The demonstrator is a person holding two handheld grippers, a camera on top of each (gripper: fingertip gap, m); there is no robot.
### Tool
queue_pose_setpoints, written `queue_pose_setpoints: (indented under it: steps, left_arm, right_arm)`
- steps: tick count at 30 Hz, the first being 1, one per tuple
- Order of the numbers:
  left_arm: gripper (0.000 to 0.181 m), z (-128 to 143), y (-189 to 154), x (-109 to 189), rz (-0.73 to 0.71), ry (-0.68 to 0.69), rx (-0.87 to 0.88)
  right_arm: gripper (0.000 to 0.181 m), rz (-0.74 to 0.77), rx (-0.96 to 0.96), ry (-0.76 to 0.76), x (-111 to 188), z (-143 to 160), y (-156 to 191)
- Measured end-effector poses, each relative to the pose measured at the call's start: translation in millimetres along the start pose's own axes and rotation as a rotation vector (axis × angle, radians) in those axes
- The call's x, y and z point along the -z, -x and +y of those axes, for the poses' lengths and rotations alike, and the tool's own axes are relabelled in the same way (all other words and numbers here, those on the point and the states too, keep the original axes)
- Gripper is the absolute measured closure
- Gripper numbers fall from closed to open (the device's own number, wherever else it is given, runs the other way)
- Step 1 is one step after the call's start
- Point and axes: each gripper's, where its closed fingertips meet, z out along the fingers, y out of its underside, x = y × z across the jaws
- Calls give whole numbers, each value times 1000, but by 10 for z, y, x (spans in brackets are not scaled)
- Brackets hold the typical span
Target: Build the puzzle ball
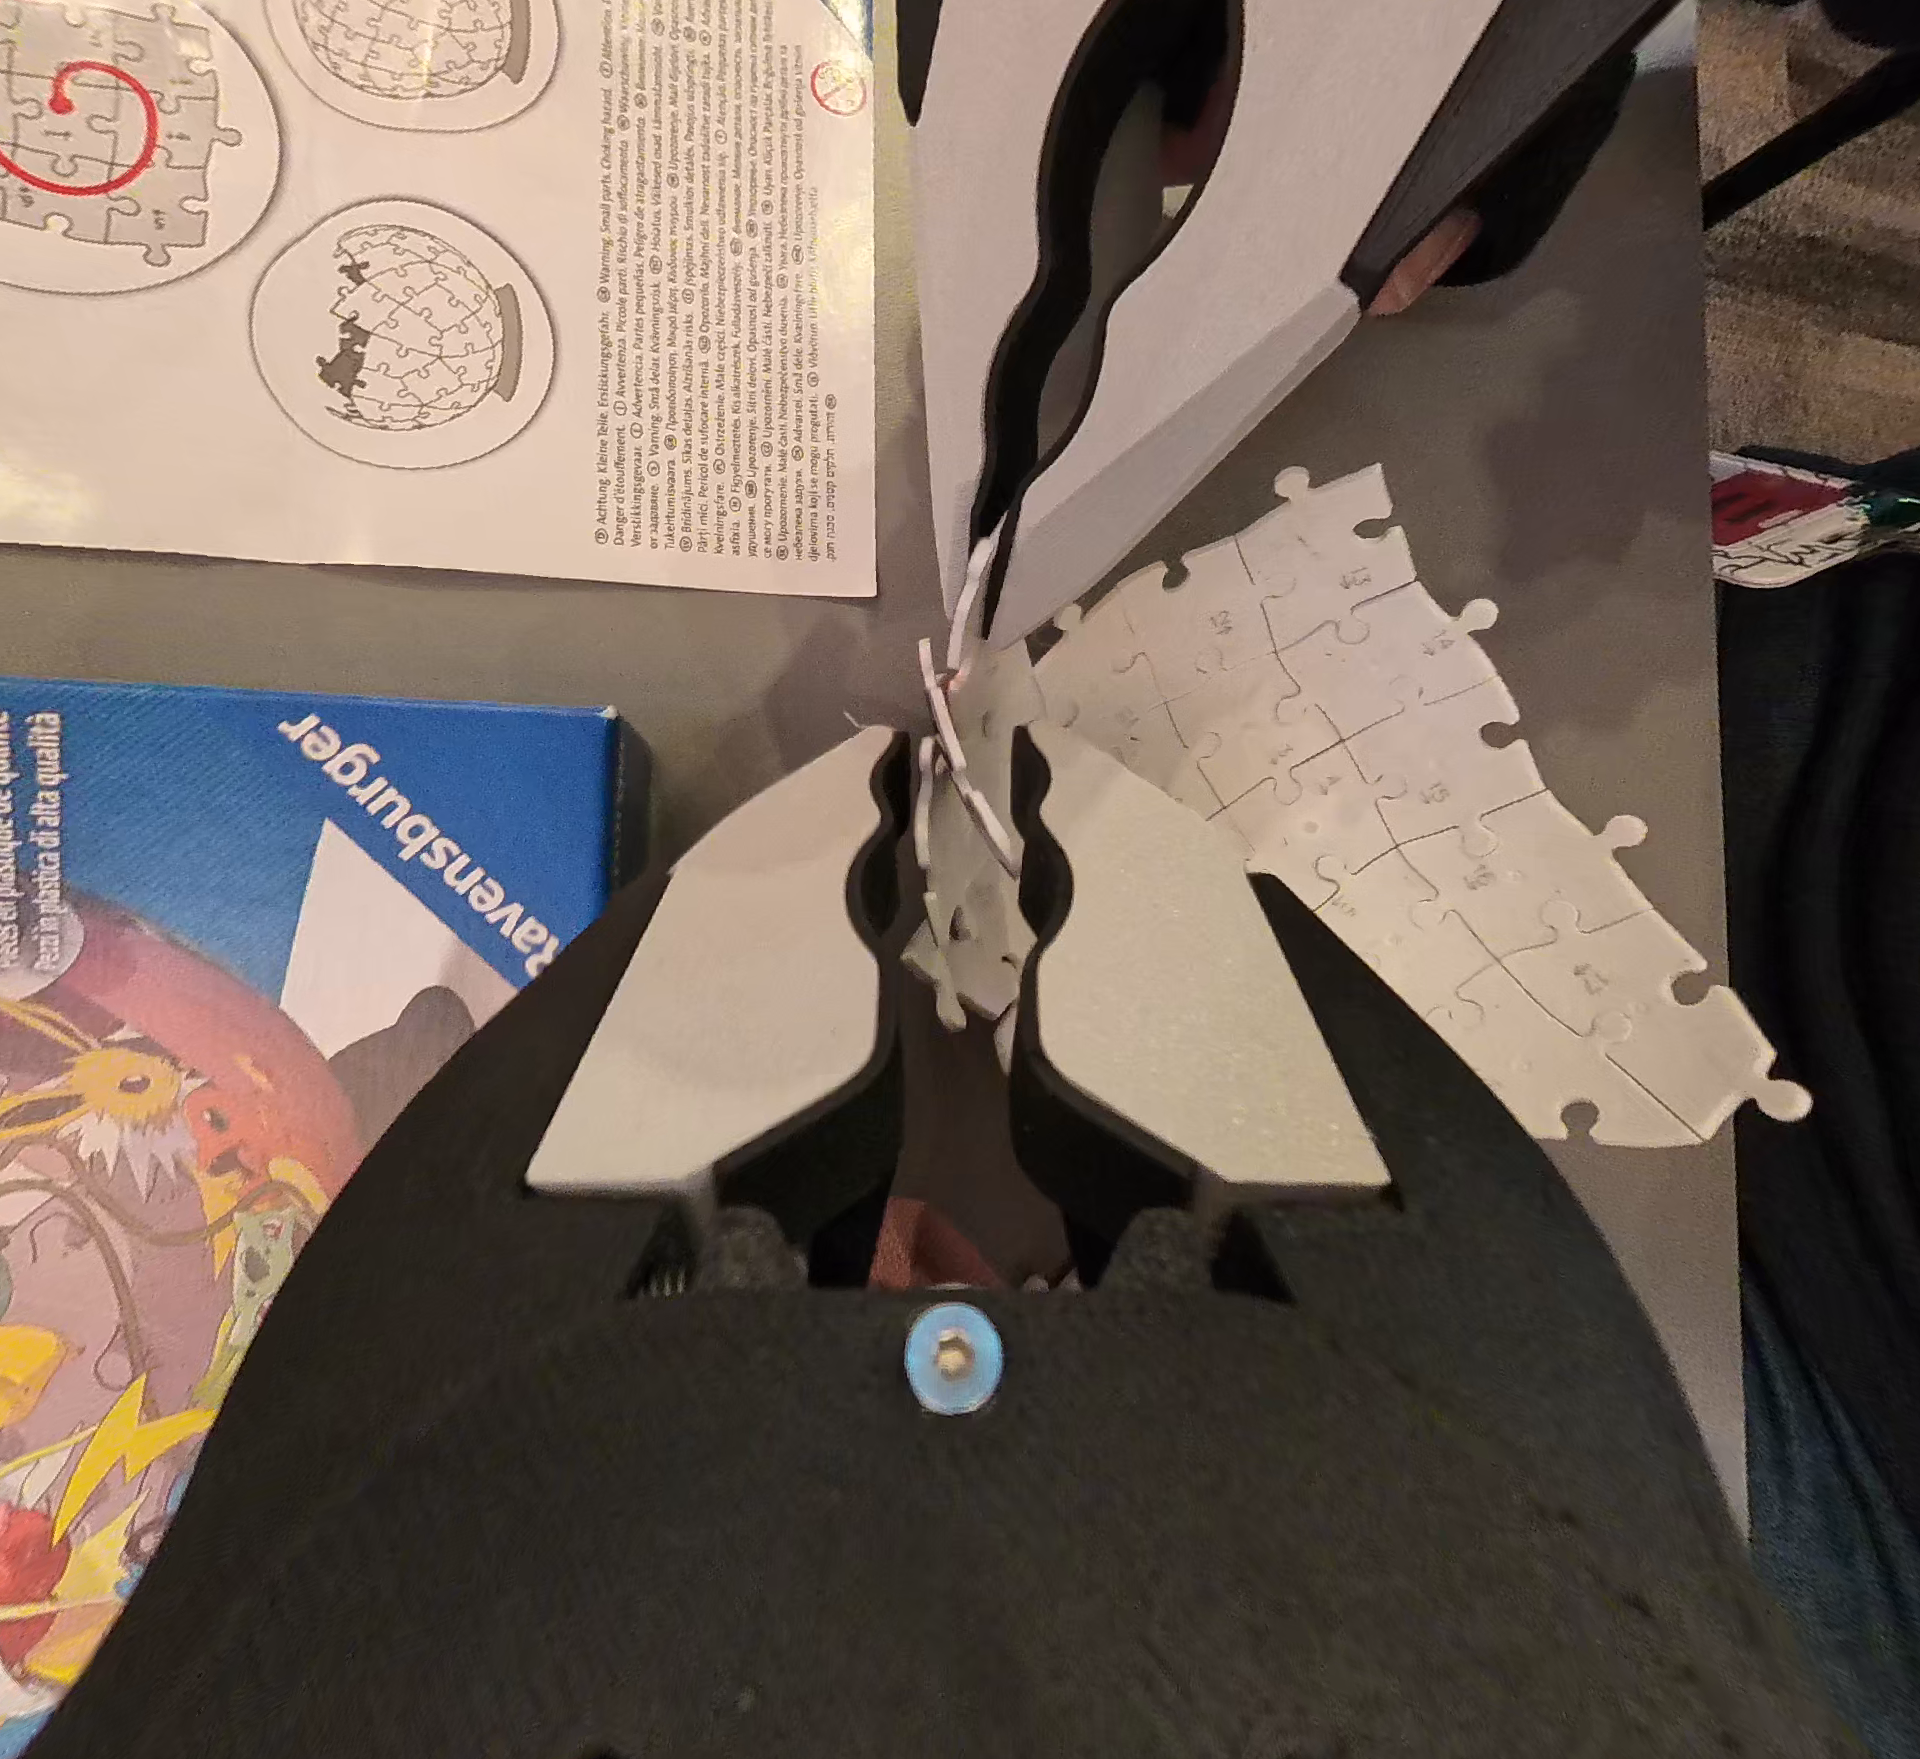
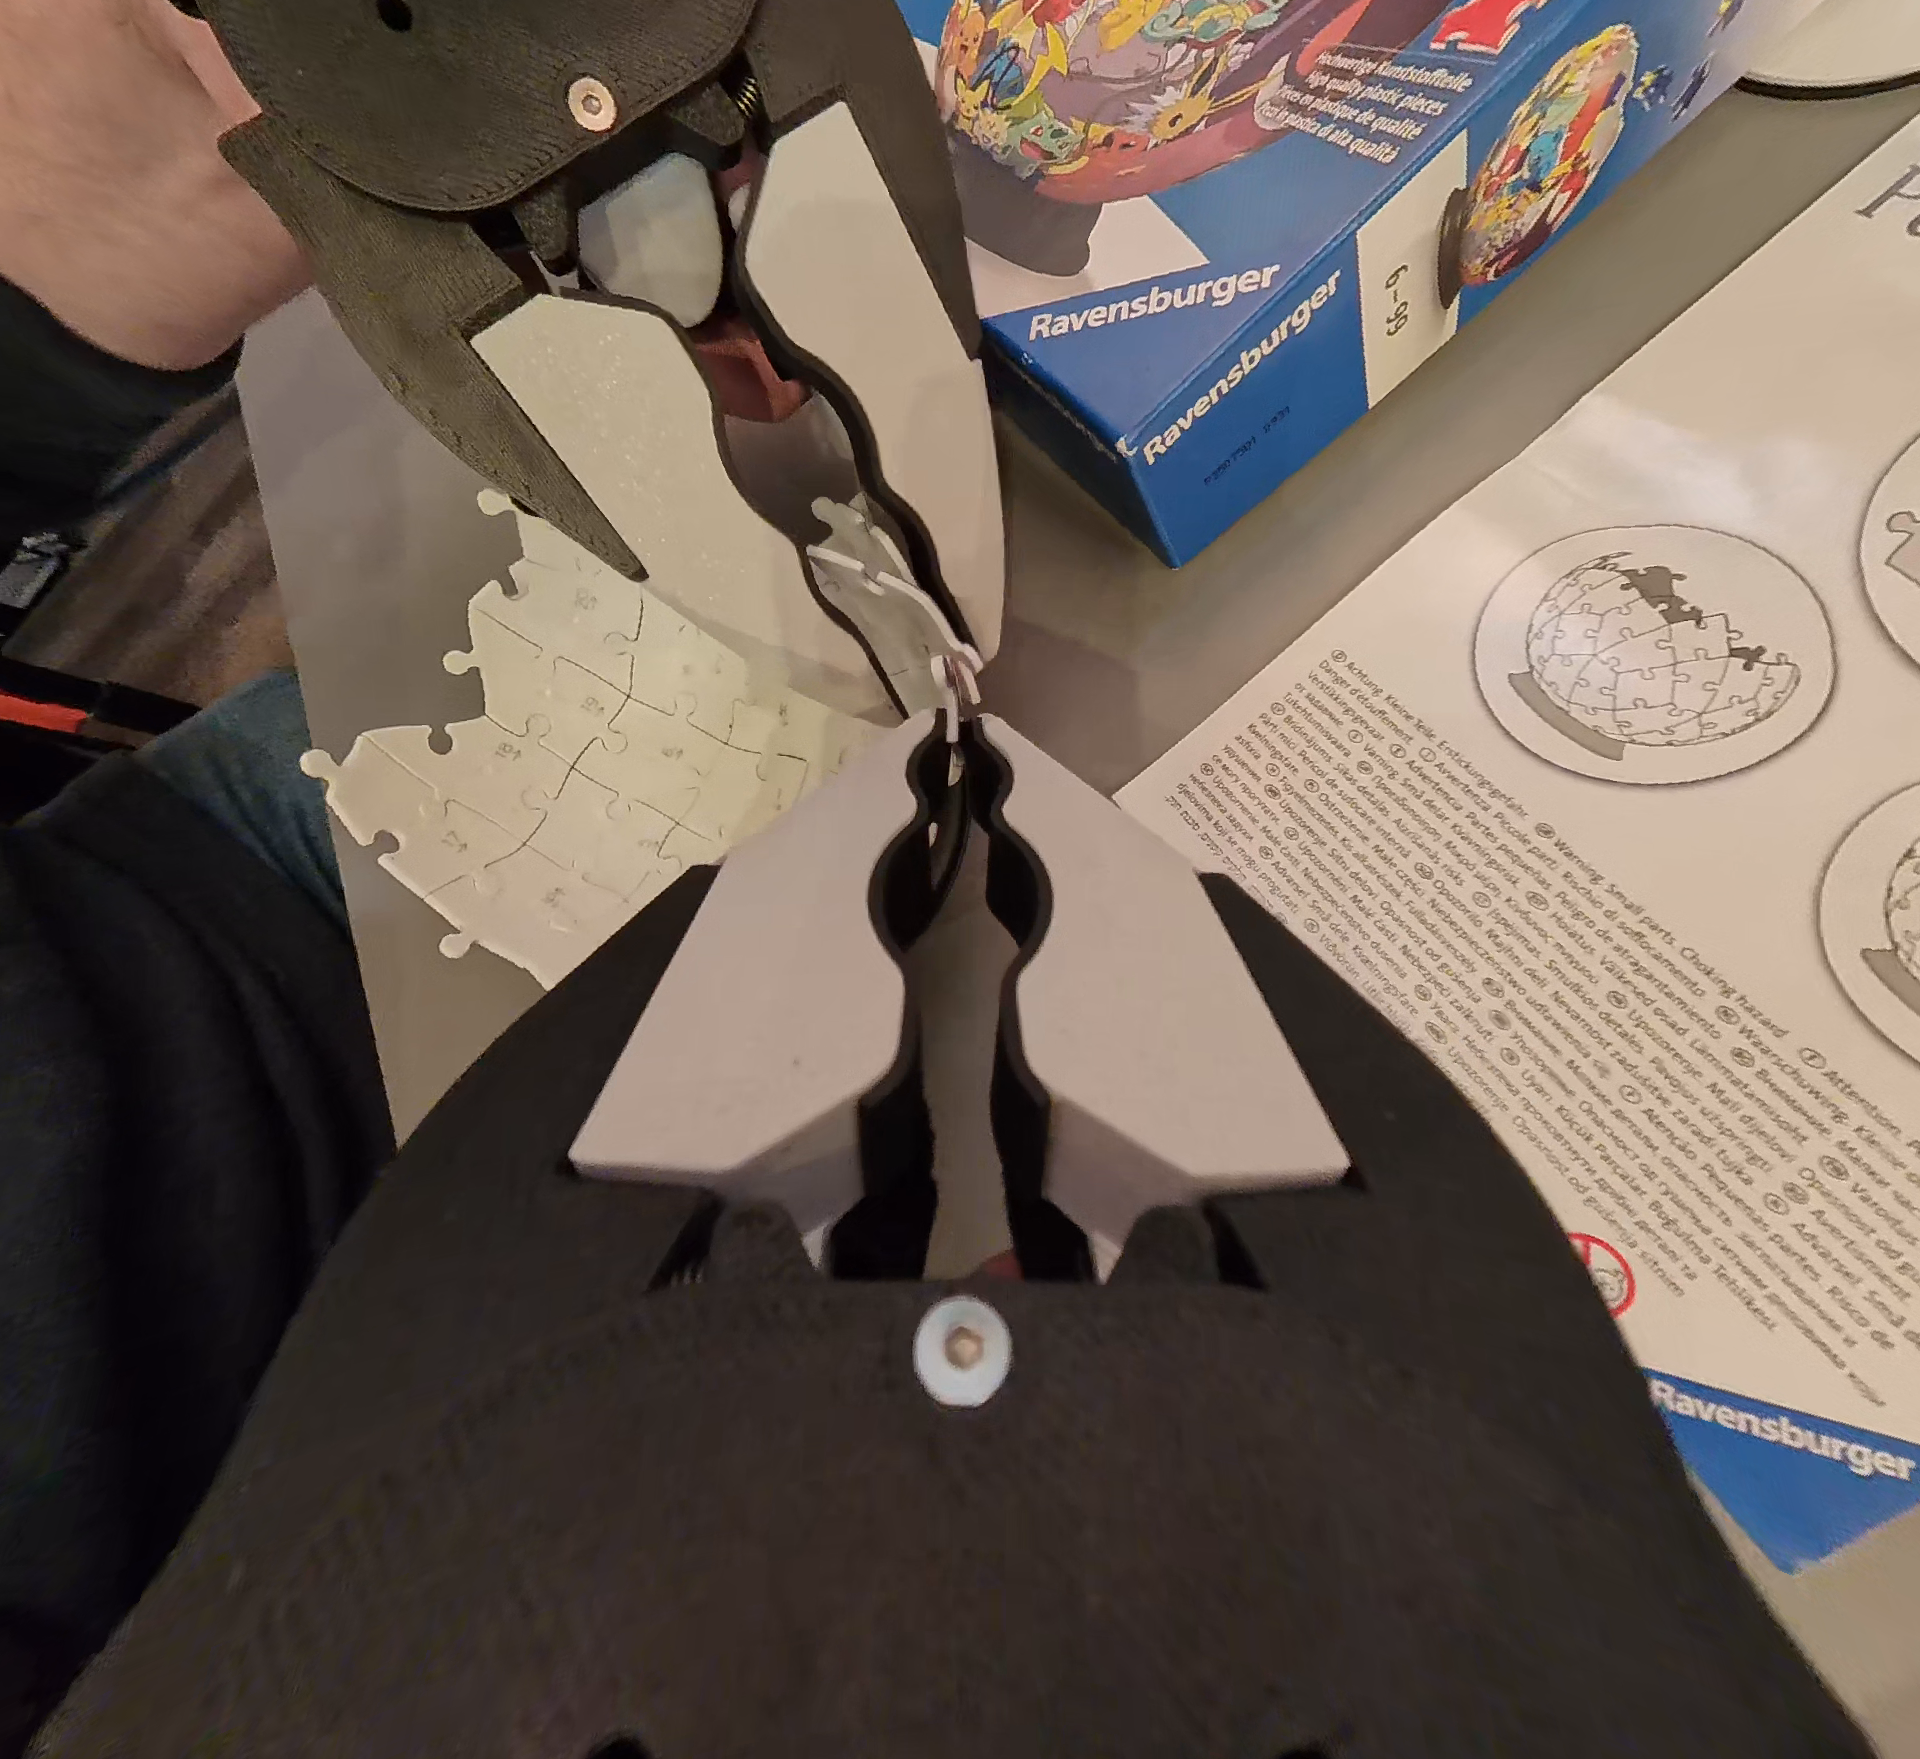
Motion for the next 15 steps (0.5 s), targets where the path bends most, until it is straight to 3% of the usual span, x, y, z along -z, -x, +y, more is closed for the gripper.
queue_pose_setpoints:
  steps: [10,15]
  left_arm:
    - [168,36,-1,36,-19,12,4]
    - [171,53,-11,30,-35,6,25]
  right_arm:
    - [180,-10,-36,25,-29,30,9]
    - [168,-46,-61,42,-72,85,37]
